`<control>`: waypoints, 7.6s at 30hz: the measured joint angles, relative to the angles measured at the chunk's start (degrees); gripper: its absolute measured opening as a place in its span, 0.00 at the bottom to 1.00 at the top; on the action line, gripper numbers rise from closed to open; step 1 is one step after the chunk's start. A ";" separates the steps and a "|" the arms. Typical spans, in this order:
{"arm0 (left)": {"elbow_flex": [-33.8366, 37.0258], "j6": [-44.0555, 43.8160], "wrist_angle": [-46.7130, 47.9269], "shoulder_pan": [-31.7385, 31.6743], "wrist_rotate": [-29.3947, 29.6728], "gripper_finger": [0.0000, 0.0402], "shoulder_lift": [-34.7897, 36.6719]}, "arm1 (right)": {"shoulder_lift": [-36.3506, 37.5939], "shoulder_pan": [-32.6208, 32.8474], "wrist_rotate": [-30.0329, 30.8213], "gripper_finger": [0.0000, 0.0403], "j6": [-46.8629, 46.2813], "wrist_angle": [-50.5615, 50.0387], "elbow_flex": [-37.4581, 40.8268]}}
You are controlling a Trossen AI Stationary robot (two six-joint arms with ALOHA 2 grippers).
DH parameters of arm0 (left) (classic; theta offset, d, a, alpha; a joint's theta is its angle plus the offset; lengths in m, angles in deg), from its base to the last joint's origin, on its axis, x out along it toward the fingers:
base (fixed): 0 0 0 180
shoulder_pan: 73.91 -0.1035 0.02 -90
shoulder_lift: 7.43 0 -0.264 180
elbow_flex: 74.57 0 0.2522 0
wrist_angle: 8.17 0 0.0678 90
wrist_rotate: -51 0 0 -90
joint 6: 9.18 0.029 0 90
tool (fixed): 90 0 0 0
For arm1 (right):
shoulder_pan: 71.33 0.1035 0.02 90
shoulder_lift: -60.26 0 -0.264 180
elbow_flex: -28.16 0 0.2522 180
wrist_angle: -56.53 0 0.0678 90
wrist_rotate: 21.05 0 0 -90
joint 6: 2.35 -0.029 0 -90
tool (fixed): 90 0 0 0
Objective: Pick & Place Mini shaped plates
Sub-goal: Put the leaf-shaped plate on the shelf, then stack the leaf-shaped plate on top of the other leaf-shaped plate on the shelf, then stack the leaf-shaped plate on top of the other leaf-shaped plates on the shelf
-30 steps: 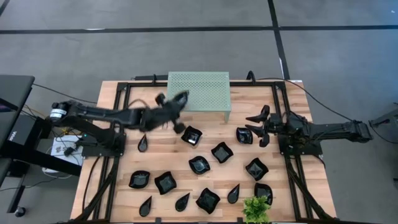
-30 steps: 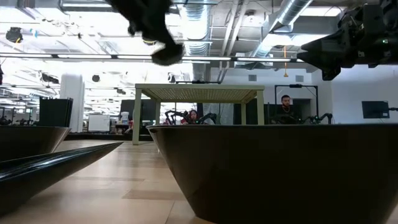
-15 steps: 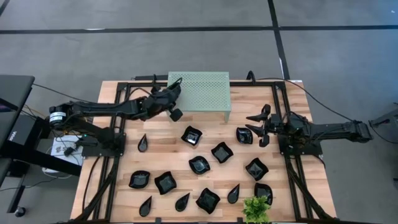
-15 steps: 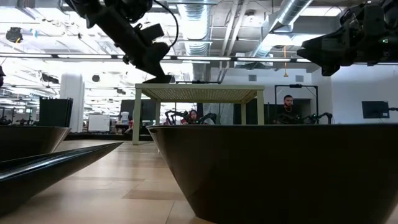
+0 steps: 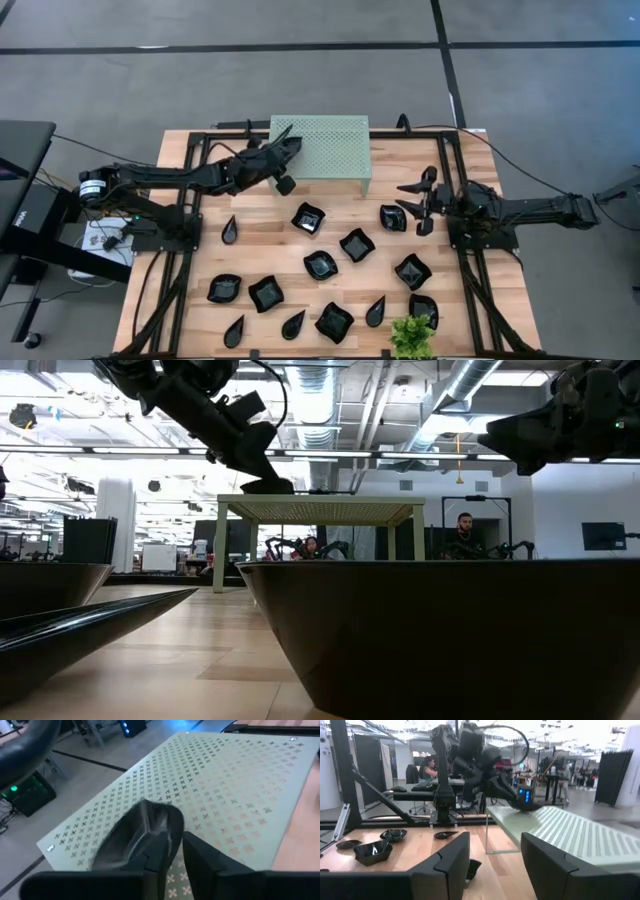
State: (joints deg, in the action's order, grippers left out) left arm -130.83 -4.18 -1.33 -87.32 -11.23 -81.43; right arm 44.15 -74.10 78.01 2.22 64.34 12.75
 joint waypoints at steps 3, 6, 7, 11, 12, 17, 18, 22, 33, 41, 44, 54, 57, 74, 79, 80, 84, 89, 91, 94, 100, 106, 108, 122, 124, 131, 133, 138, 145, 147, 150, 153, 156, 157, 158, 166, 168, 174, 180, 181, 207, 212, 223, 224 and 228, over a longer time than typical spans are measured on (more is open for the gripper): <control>0.32 -0.85 -0.31 0.23 -0.22 0.20 0.00 | 0.02 0.00 0.00 0.43 0.54 1.74 0.00; 0.34 -0.89 -2.74 0.94 -0.60 0.23 0.00 | -0.01 0.00 0.00 0.43 1.65 2.91 0.00; 0.34 -0.93 -3.74 1.17 -0.72 0.23 0.00 | 0.01 0.00 0.00 0.43 1.97 3.44 0.00; 0.34 -1.65 -8.27 3.45 -5.17 0.25 0.00 | 0.02 0.00 -0.01 0.44 2.04 4.93 0.00; 0.34 -2.55 -9.68 4.72 -8.12 0.25 0.00 | 0.02 0.00 0.00 0.44 2.02 5.06 0.00; 0.28 -4.01 -12.32 14.23 -17.96 0.24 0.00 | 0.02 -0.02 -0.26 0.44 2.00 5.10 0.00; 0.28 -4.01 -12.28 16.52 -17.90 0.24 0.00 | 0.02 -0.02 -0.72 0.44 1.56 5.01 -0.03; 0.23 -3.95 -13.44 24.35 -15.45 0.24 -2.01 | -2.19 0.39 -6.52 0.44 -2.26 4.32 -2.82; 0.23 -13.77 -15.16 31.71 -9.77 0.25 -13.87 | -29.38 8.64 -3.65 0.43 -2.25 1.48 -13.28; 0.23 -14.14 -16.29 35.80 -14.95 0.25 -21.04 | -45.40 11.97 -3.89 0.43 -0.99 -2.33 -22.79; 0.22 -12.63 -16.96 36.63 -15.86 0.26 -24.61 | -49.92 11.71 -3.89 0.43 -0.97 -3.32 -25.55; 0.21 -6.46 -17.77 37.17 -20.37 0.43 -31.83 | -59.15 8.42 -4.57 0.43 -0.99 -4.98 -30.73; 0.21 -6.30 -18.46 37.16 -18.92 0.42 -33.44 | -60.54 7.37 -4.71 0.43 -1.00 -6.23 -32.11; 0.17 -3.70 -19.54 35.82 -12.78 0.18 -32.96 | -69.50 3.28 -12.05 0.43 -0.99 -9.53 -38.02; 0.14 -3.70 -19.77 34.17 -12.59 0.03 -32.45 | -69.29 3.33 -12.08 0.43 -0.98 -13.31 -39.98; 0.10 -3.84 -19.93 34.19 -12.52 0.02 -31.88 | -68.90 3.34 -12.09 0.43 -0.98 -14.81 -40.43; 0.06 -6.97 -19.71 36.06 -12.76 0.02 -27.12 | -66.30 3.44 -12.06 0.43 -1.05 -22.42 -43.03; -1.93 -7.86 -14.08 40.79 -5.80 0.01 -19.46 | -61.02 4.35 -9.80 0.43 -1.58 -32.60 -45.97; -4.01 -7.56 -7.42 42.10 -2.36 0.01 -16.13 | -58.80 5.26 -6.56 0.43 -1.61 -34.97 -46.03; -6.62 -4.68 2.43 42.99 6.59 0.01 -10.29 | -55.93 6.80 -0.82 0.43 -2.84 -39.95 -46.05; -7.48 4.69 8.09 35.23 15.04 0.01 1.86 | -53.57 9.63 4.53 0.43 -9.41 -46.88 -45.92; -6.83 15.47 8.53 17.07 8.10 0.02 9.46 | -54.54 10.64 4.50 0.43 -9.17 -46.38 -45.93; -5.90 15.54 8.28 10.38 2.56 0.02 10.45 | -54.46 10.67 4.51 0.43 -9.17 -46.06 -45.92; 0.27 18.45 7.21 -5.40 -15.63 0.03 7.95 | -57.38 10.38 4.52 0.43 -8.27 -44.91 -45.94; 1.19 20.12 5.62 -5.42 -15.58 0.03 7.84 | -57.38 10.12 4.52 0.43 -7.58 -44.97 -45.90; 3.12 26.06 -0.56 -5.68 -14.69 0.07 6.02 | -57.36 9.64 4.52 0.43 -7.47 -44.51 -45.90; 3.05 26.08 -0.79 -5.74 -14.12 0.11 4.70 | -57.36 9.37 4.50 0.43 -6.86 -43.84 -45.90; 3.10 26.87 -2.28 -4.19 -9.02 0.21 2.53 | -57.36 9.33 4.55 0.43 -4.14 -41.08 -45.90; 3.03 27.44 -5.68 5.57 -6.45 0.27 7.80 | -57.36 9.35 4.55 0.43 -1.39 -39.59 -45.90; 3.01 22.75 -5.83 10.79 -6.45 0.27 9.87 | -57.36 9.33 4.55 0.43 -1.41 -38.88 -45.90; 2.91 12.10 -5.00 19.48 -8.27 0.26 11.56 | -57.36 9.35 4.55 0.43 -1.40 -38.43 -45.91; 2.92 0.02 -2.95 28.31 -10.05 0.25 10.96 | -57.36 9.35 4.54 0.43 -1.41 -38.21 -45.90; 2.99 -11.74 -1.46 36.91 -8.76 0.25 8.17 | -57.36 9.35 4.53 0.43 -1.44 -37.99 -45.90; 2.99 -14.81 -1.51 39.81 -7.79 0.25 6.93 | -57.36 9.35 4.52 0.43 -1.45 -37.82 -45.90; 2.99 -17.59 -1.48 42.44 -6.51 0.25 5.82 | -57.36 9.35 4.52 0.43 -1.45 -37.63 -45.90; 2.99 -45.86 2.59 55.54 -2.97 0.25 -2.46 | -57.36 9.38 4.50 0.43 -1.58 -37.21 -45.92; 2.99 -52.79 7.50 57.00 -5.33 0.25 -3.03 | -57.36 9.38 4.50 0.43 -1.58 -37.21 -45.90; 2.99 -71.92 19.38 57.03 -20.17 0.25 -3.02 | -57.36 9.38 4.50 0.43 -1.56 -36.87 -45.90; 2.94 -85.89 27.84 58.93 -30.41 0.25 -3.02 | -57.36 9.35 4.50 0.43 -0.99 -35.25 -45.90; 2.92 -86.56 29.88 59.66 -30.24 0.25 -3.02 | -57.36 9.33 4.50 0.43 -0.98 -35.22 -45.90; 2.55 -86.28 34.95 62.58 -25.84 0.18 -12.73 | -57.36 9.35 4.48 0.43 -0.99 -35.17 -45.90; 1.01 -85.86 35.51 62.55 -25.29 0.05 -11.22 | -57.36 9.38 4.49 0.43 -0.99 -35.01 -45.90; -10.83 -69.32 43.92 57.14 -14.12 0.01 -10.81 | -57.36 9.35 4.50 0.43 1.87 -34.00 -45.90; -13.04 -67.33 47.40 56.30 -13.14 0.01 -10.80 | -57.36 9.35 4.49 0.43 1.87 -33.96 -45.91; -22.08 -60.53 62.72 53.24 -6.33 0.01 -10.80 | -57.34 9.38 4.48 0.43 1.89 -33.95 -45.90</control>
State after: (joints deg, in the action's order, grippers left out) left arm -152.90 -64.71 61.39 -34.08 -17.57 -92.23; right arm -13.19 -64.72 82.49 4.11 30.38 -33.15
